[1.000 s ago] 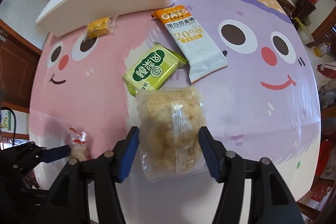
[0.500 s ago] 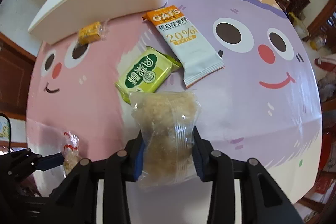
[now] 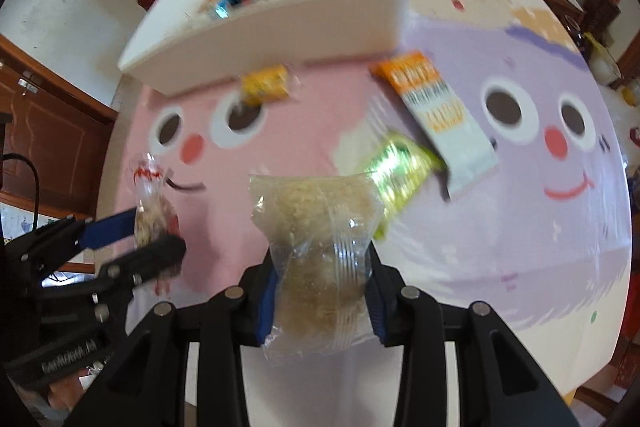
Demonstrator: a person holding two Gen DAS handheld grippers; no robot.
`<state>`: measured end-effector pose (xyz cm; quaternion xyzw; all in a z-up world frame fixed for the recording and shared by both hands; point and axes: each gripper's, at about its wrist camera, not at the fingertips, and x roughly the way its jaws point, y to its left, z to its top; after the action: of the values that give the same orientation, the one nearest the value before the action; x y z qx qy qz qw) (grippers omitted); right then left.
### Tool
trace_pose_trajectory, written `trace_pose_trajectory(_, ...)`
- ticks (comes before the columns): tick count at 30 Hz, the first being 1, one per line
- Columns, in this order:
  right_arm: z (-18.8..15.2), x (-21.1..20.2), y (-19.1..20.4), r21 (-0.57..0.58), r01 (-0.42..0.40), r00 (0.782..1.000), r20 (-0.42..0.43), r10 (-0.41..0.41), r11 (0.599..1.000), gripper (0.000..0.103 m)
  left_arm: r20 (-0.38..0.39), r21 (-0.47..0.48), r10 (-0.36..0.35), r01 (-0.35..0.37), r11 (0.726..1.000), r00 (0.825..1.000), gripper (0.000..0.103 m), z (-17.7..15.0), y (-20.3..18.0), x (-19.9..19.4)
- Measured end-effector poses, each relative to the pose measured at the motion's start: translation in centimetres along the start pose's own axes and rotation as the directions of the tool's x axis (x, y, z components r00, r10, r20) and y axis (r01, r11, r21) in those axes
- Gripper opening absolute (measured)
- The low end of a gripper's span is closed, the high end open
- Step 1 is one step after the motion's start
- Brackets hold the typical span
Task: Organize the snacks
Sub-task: 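Lift both bags and carry them toward the white bin, then open both tools over the white bin to drop the two bags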
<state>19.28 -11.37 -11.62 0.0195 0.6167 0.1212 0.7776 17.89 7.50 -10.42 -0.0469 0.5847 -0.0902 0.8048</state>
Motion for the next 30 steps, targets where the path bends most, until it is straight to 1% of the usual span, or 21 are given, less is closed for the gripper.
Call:
trace_pose_trajectory(4,2.4,-1.7,0.9,-0.028,-0.023,0.998,0.056,0.024,0.999,0.037,0.083,-0.025,0.025,-0.024,0.999,0.996,0.048,3.0,1.6,-2.5)
trace_pose_trajectory(6,3.8,-2.7,1.7,-0.044,-0.032,0.996,0.086,0.035,0.999,0.037,0.127,-0.03,0.044,-0.041,0.999,0.991,0.048,4.7,2.3,-3.7)
trace_pose_trajectory(10,6.4,-4.9,3.2,-0.071,-0.058,0.986,0.153,0.068,0.996,0.037,0.181,-0.052,0.065,-0.057,0.997,0.981,0.048,7.5,2.9,-5.2)
trace_pose_trajectory(13,8.3,-6.0,4.0,-0.085,-0.064,0.979,0.186,0.079,0.994,0.037,0.232,-0.055,0.09,-0.079,0.995,0.969,0.048,10.0,3.3,-6.6)
trace_pose_trajectory(17,11.2,-7.2,4.8,-0.091,-0.051,0.969,0.235,0.072,0.994,0.037,0.28,-0.053,0.113,-0.102,0.993,0.953,0.048,12.6,3.4,-7.9)
trace_pose_trajectory(22,14.6,-8.7,5.1,-0.075,-0.031,0.96,0.275,0.05,0.997,0.038,0.321,-0.04,0.142,-0.137,0.99,0.936,0.048,15.5,2.9,-8.7)
trace_pose_trajectory(27,17.6,-10.0,5.0,-0.063,-0.017,0.946,0.323,0.037,0.998,0.038,0.336,-0.033,0.171,-0.17,0.985,0.926,0.048,17.9,2.4,-8.6)
trace_pose_trajectory(30,19.3,-10.5,5.0,-0.062,-0.014,0.938,0.345,0.034,0.998,0.038,0.333,-0.032,0.186,-0.186,0.982,0.924,0.048,19.3,2.2,-8.2)
